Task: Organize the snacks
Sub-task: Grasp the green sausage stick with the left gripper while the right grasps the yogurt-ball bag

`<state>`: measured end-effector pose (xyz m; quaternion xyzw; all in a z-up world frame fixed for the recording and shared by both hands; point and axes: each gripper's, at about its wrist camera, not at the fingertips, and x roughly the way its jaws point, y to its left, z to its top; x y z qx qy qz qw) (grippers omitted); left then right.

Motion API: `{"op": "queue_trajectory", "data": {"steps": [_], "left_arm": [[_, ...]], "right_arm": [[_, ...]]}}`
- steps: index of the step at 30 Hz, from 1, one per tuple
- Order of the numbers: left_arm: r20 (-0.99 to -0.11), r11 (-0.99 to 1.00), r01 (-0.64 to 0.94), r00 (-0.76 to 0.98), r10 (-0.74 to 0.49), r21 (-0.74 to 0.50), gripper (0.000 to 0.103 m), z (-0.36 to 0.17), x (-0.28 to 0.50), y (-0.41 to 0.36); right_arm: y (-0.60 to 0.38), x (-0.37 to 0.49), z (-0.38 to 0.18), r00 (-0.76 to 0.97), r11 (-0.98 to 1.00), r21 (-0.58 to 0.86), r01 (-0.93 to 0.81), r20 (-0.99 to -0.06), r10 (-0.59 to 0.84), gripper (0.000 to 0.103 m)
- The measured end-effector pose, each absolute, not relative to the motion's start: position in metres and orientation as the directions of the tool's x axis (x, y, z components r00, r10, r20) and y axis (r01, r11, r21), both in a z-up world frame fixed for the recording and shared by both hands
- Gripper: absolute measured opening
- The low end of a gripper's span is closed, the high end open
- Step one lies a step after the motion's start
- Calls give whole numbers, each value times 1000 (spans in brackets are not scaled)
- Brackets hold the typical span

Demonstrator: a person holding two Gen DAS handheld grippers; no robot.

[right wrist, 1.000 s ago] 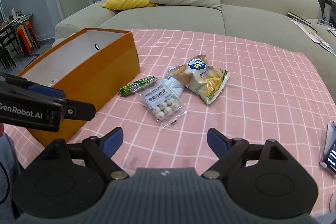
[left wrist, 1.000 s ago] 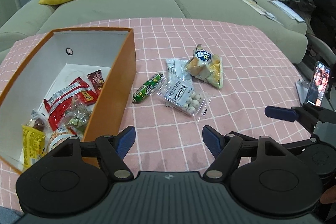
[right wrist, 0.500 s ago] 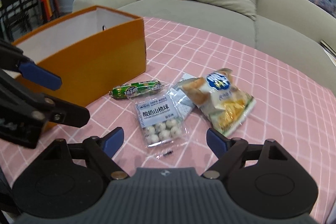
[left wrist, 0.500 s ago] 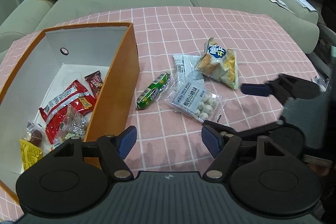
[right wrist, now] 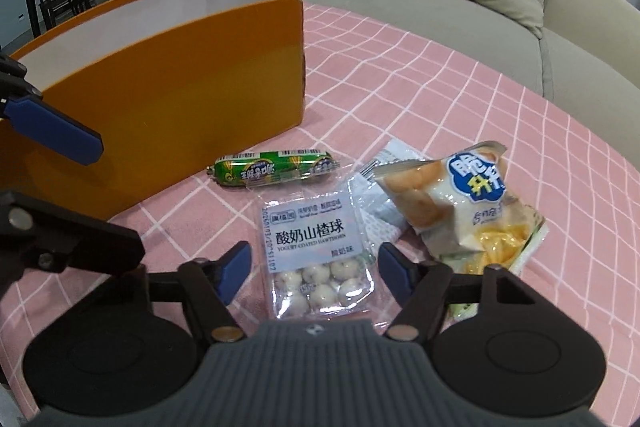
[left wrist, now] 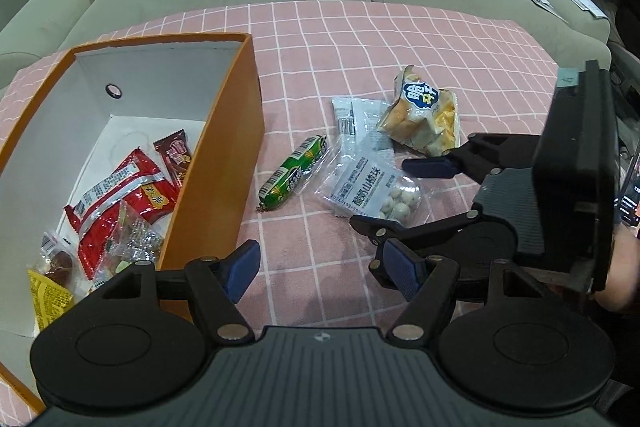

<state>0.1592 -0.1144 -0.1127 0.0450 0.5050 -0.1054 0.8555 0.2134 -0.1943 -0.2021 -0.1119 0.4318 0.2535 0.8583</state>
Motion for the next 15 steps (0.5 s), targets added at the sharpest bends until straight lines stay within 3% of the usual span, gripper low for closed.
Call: {"op": "queue_trajectory", "data": {"steps": [10,15], "left_arm": [[-871,964,263,466,-156,-32,82,-119,168,-121],[-866,952,305,484,-124,34,77,-126,173,-131]], "right_arm": [[-209,194,-199,489,875,77,-477,-804,338,58],[-232,181,-190,512,922,92,-375,-809,289,57]]}}
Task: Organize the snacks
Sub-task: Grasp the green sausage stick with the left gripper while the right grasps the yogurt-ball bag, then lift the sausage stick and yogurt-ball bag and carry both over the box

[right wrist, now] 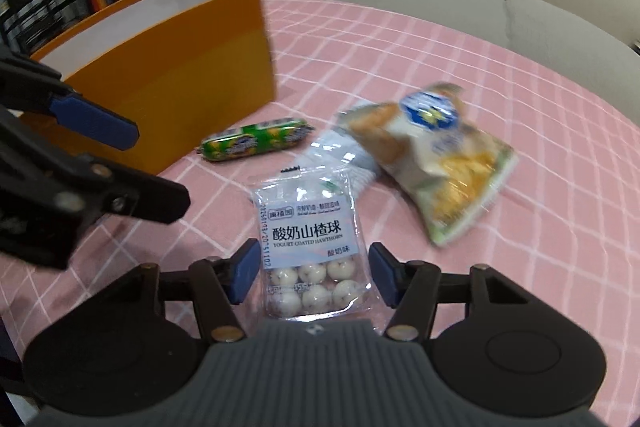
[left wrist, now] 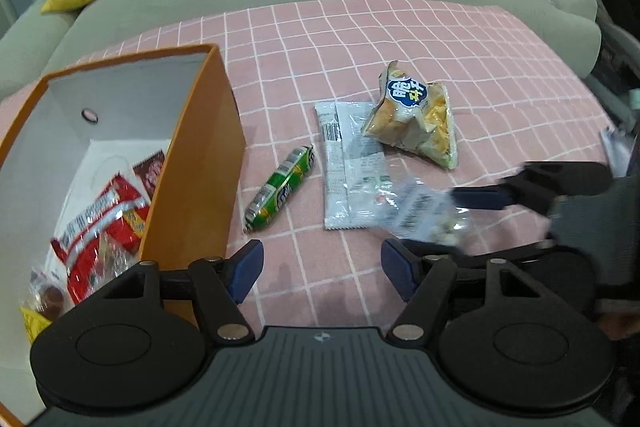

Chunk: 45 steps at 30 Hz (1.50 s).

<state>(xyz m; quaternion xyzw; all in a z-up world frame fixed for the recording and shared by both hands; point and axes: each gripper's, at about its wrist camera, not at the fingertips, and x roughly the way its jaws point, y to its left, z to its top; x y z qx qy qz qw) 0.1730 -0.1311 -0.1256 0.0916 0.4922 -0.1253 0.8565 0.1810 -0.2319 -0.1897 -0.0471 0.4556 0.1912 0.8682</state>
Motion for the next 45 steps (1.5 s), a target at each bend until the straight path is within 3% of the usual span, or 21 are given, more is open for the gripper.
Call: {"op": "queue_trajectory", "data": {"steps": [5,11,17,23,26,32,45], "left_arm": [[-843,921,338,537,-20,194,61,-138,185,-153],[-826,856,389,558,74,340,56,-165,203,-171],[-835,834,403,537,119,378,54,-181,221,-172],[-852,837,407,509,125,366,43,-189,233,-171],[-856,853,386,501,126,351,28,-189,236,-169],[-868,883,365,489,87,295,26,-184,226,-161],[-936,953,303,340,-88,21,25,-170,162,-150]], "right_arm": [[-253,172,-187,538,955,80,-284,-812,228,57],[-268,163,-186,558,971,105,-215,-803,210,57],[-268,161,-186,563,974,106,-200,-801,203,58],[-267,160,-187,563,975,112,-193,-801,203,58],[-266,160,-187,563,976,112,-189,-802,201,58],[-265,158,-187,561,976,110,-186,-804,198,58],[-259,137,-184,523,978,146,-151,-828,204,58]]}}
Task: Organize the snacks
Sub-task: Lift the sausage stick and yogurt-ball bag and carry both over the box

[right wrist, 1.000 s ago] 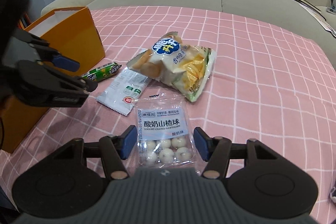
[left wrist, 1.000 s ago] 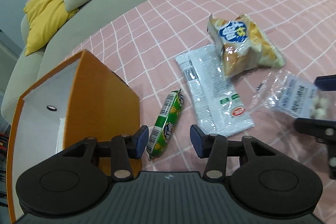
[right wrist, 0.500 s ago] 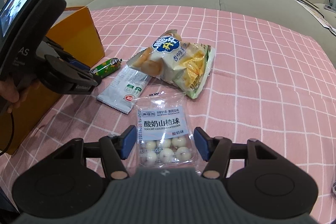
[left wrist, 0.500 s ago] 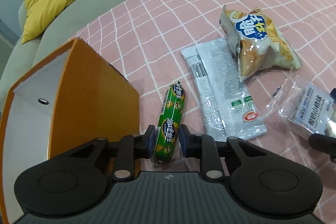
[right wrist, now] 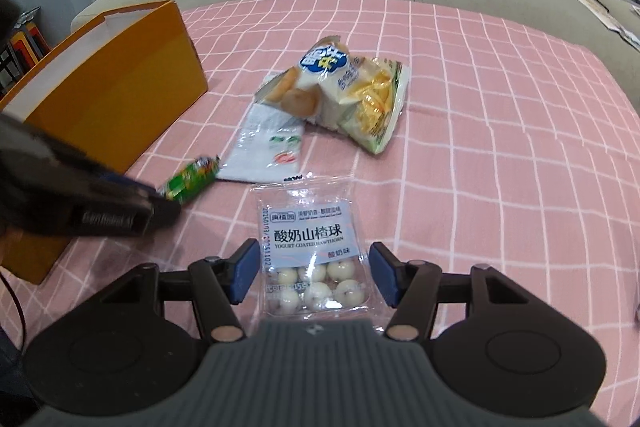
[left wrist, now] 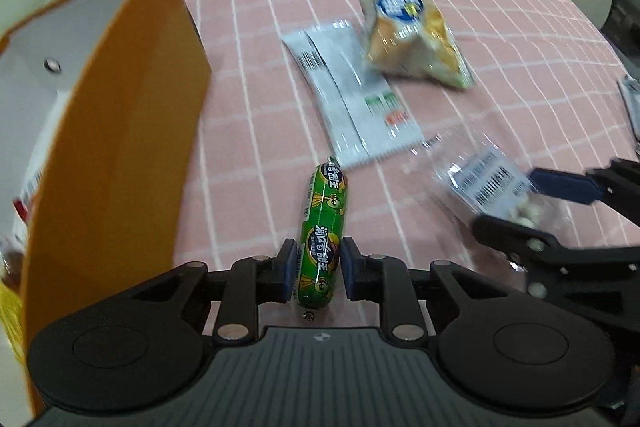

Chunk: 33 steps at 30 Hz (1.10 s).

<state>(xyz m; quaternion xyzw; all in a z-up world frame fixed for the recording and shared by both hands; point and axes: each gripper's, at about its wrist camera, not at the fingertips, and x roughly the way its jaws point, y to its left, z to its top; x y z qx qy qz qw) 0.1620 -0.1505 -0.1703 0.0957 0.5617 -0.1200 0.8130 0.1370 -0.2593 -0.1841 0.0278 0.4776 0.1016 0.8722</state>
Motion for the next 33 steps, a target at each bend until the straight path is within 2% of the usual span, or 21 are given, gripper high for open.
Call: {"op": "queue_trajectory", "data": {"steps": [13,19,21,27,33], "left_arm": [[-931,962,270,339,-133,-39,30,-179,169,-143],[-929,963,268,345,-133,-39,30,-179,171,-142],[-928,961,275,351,-129,-29,27,-179,172,-144],[-927,962,273,354,-121,-22,25,-180,173,-147],[-923,963,267,360,-135,-37,25,-173,163,-142]], "right_arm": [[-266,145,-188,536,970,190,-154,-808,243,61],[-261,150,-192,517,966,178,-187,-819,251,61],[-259,151,-194,514,966,165,-199,-821,247,61],[-250,150,-195,515,966,121,-228,-827,225,55],[-250,147,-190,511,969,135,-206,-830,224,52]]}}
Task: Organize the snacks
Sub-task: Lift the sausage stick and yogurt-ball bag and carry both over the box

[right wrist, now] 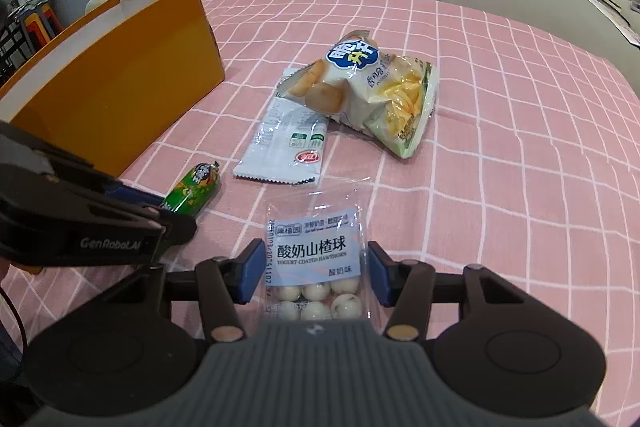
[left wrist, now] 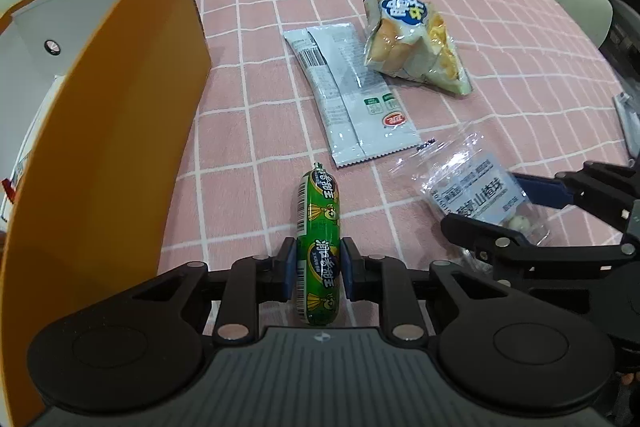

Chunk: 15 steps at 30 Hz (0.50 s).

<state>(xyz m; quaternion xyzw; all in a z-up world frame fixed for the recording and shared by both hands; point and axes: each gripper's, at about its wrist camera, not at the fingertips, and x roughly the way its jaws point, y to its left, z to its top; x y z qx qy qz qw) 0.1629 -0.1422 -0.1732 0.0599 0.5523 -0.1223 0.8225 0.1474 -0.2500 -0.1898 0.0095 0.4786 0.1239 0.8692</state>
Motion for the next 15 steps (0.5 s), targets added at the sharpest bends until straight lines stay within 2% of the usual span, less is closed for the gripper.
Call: {"op": "queue_trajectory", "data": {"steps": [15], "left_arm": [[-875,968,239,450,-178,-74,25,-113,135,-124]], "right_arm": [[-233,118,-136,588,961,204,-188,-760,276,51]]}}
